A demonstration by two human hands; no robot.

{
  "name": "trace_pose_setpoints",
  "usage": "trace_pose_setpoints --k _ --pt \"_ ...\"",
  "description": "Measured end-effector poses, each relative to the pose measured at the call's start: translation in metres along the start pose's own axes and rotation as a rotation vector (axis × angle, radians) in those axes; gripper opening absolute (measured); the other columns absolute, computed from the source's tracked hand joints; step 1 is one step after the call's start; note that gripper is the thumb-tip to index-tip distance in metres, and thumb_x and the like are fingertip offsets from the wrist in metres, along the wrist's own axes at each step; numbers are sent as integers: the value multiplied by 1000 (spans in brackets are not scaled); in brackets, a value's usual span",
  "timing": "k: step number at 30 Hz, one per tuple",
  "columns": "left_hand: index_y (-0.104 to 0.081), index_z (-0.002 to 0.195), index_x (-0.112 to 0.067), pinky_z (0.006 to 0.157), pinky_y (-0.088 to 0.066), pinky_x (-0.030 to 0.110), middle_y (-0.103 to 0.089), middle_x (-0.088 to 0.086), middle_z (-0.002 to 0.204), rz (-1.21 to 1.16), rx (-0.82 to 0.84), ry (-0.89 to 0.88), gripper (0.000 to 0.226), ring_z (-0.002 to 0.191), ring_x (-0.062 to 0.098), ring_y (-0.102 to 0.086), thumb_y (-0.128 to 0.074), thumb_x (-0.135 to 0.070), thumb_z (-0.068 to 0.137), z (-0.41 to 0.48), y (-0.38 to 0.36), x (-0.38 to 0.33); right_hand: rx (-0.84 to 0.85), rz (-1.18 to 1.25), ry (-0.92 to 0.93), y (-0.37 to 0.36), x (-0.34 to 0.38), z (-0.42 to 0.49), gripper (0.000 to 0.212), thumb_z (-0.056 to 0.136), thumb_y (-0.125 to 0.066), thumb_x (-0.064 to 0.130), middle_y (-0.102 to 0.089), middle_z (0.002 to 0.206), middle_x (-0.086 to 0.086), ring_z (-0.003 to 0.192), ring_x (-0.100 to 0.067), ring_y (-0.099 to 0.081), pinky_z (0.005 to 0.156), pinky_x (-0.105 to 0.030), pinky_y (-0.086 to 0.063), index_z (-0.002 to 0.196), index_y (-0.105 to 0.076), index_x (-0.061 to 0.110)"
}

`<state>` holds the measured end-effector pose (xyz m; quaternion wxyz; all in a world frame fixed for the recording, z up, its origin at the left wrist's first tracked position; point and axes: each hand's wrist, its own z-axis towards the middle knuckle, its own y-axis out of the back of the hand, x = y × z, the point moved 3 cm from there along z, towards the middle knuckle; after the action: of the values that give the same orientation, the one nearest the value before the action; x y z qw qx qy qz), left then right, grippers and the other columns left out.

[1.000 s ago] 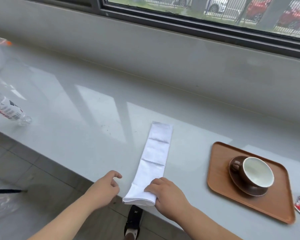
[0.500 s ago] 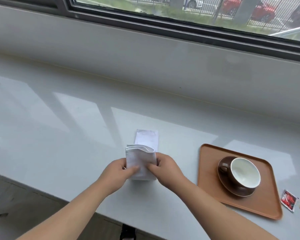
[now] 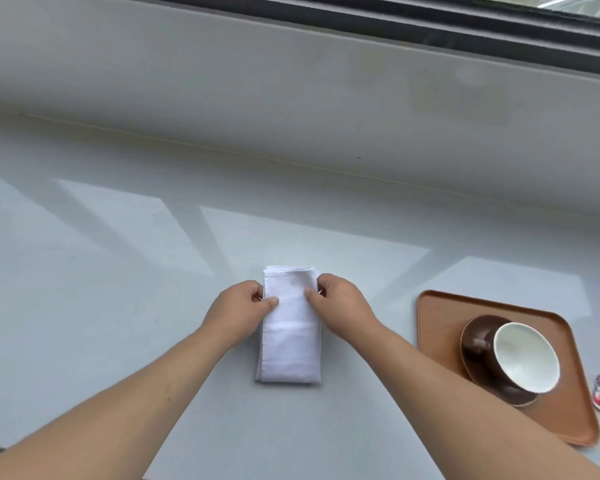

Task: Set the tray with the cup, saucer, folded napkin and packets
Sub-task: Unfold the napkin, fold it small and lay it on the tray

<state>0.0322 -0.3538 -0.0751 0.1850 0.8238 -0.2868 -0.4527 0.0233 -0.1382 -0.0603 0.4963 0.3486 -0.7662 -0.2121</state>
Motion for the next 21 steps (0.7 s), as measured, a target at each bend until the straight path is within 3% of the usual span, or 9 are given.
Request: trace_pose_setpoints --k 10,14,17,21 --pt "-62 81 -25 61 -46 33 -69 -7 78 187 8 -62 26 70 14 -63 -72 -47 88 27 -7 -5 -38 -129 -94 -10 -13 14 23 89 -51 36 -58 68 6 60 -15 -53 48 -29 -36 70 -48 23" --pt "-54 88 -28 55 -40 31 -65 -11 81 258 -59 -100 28 73 12 -62 -74 -48 86 22 -6 -8 -84 -276 -71 -7 -14 11 19 89 -52 35 -56 71 7 64 -19 -54 48 -29 -33 75 -45 24" --pt "-49 96 -31 54 -37 31 -57 -12 85 397 -78 -229 28 75 15 -60 -72 -45 87 8 -5 -8 -125 -402 95 -7 -12 -7 9 87 -54 26 -59 81 2 72 -25 -57 52 -35 -44 90 -48 20" --pt "-58 100 -38 67 -42 28 -53 -16 104 559 76 -463 19 97 9 -53 -64 -50 87 -25 -11 7 40 -547 491 -23 -17 -55 32 84 -58 42 -56 99 -2 88 -26 -53 72 -40 -48 106 -56 20"
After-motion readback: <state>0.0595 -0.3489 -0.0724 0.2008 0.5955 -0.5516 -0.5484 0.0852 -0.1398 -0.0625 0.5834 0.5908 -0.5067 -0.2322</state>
